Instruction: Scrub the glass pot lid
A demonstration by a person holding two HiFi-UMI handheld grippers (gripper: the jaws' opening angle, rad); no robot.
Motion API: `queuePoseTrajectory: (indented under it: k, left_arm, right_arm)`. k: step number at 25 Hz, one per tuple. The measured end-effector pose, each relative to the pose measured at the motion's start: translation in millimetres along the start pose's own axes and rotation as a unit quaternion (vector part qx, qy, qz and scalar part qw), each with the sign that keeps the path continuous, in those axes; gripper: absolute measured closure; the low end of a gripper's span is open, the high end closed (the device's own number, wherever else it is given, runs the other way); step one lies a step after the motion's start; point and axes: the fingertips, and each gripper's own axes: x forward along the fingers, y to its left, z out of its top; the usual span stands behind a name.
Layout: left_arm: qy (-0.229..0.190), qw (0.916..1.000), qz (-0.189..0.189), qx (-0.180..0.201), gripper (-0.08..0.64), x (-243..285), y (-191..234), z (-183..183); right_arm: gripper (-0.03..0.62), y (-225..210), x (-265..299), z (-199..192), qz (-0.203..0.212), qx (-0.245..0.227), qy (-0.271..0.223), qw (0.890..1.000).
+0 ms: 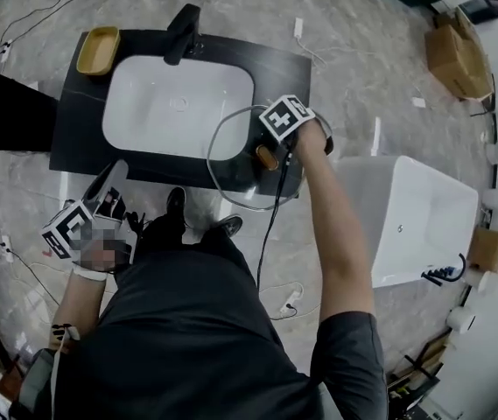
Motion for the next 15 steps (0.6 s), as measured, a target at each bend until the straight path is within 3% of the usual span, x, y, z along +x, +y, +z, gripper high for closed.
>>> queuePoseTrajectory:
  k: [3, 5, 9, 15]
  left_arm:
    - [0.0, 1.0, -0.007, -0.006, 0.491, 0.7, 3.7, 3.2]
    - [0.0, 0.9999, -0.01, -0.008, 0.491, 1.0, 6.1, 3.5]
    - [-0.009, 0.9996, -0.017, -0.019, 0.491, -2.8, 5.0, 9.0]
    - [-0.007, 0.9993, -0.009, -0.036, 0.491, -8.9, 20.6, 11.6]
  right_arm:
    - [0.537, 4.0, -1.1, -5.3, -0.018, -0.103, 0.135, 0.985]
    - [0.537, 11.3, 3.2, -0.2, -0.008, -0.129, 0.18, 0.975]
    - [0.537, 41.6, 16.3, 21.0, 0.017, -0.147, 0.2, 0.969]
    - [0.537, 104.4, 22.8, 36.1, -0.008, -0.253, 0.199, 0.947]
